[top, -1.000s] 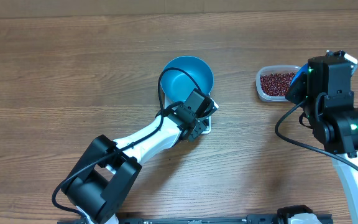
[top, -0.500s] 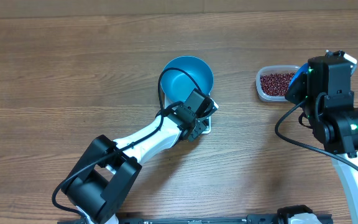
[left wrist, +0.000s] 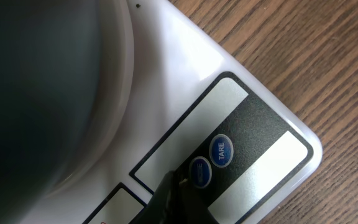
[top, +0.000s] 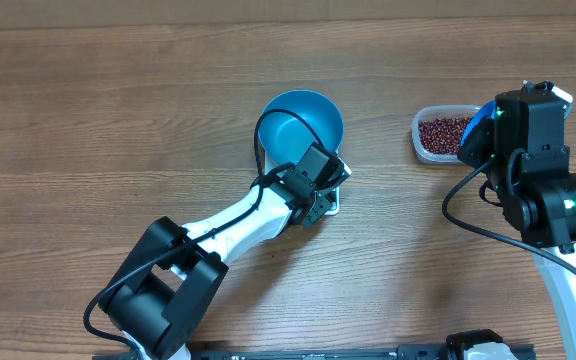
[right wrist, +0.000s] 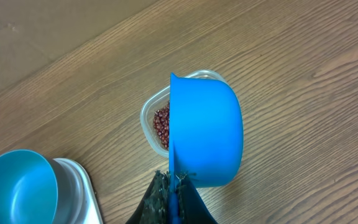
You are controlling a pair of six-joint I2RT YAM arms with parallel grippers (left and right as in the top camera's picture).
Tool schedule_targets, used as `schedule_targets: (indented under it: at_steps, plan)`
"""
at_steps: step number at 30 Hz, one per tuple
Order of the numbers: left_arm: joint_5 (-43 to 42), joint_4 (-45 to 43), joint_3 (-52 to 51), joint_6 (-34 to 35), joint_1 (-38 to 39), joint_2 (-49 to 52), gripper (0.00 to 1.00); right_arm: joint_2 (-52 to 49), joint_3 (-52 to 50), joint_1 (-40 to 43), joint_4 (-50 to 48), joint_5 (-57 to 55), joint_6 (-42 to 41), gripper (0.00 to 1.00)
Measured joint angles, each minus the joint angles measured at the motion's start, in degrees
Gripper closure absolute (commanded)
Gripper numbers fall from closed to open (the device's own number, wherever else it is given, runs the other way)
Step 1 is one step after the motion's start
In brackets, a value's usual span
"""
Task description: Scoop item into bowl and weigh 150g on scale
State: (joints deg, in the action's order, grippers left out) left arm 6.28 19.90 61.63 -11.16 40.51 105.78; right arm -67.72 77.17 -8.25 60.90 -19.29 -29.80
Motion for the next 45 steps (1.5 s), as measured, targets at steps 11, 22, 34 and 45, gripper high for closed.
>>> schedule_targets:
  at_steps: [11, 22, 34, 45]
  plan:
    - [0.02, 0.02, 0.02, 0.0, 0.0, 0.22, 0.96, 0.0, 0.0, 0.02, -0.02, 0.02, 0.0, 0.96]
    - [0.0, 0.0, 0.02, 0.0, 0.0, 0.22, 0.96, 0.0, 0.0, 0.0, -0.02, 0.07, 0.0, 0.96]
    - [0.04, 5.22, 1.51, 0.07, 0.94, 0.26, 0.96, 0.0, 0.0, 0.02, 0.02, 0.04, 0.02, 0.96]
    - [0.02, 12.26, 1.7, 0.48, 4.68, -4.0, 0.96, 0.0, 0.0, 0.02, 0.0, 0.04, -0.02, 0.96]
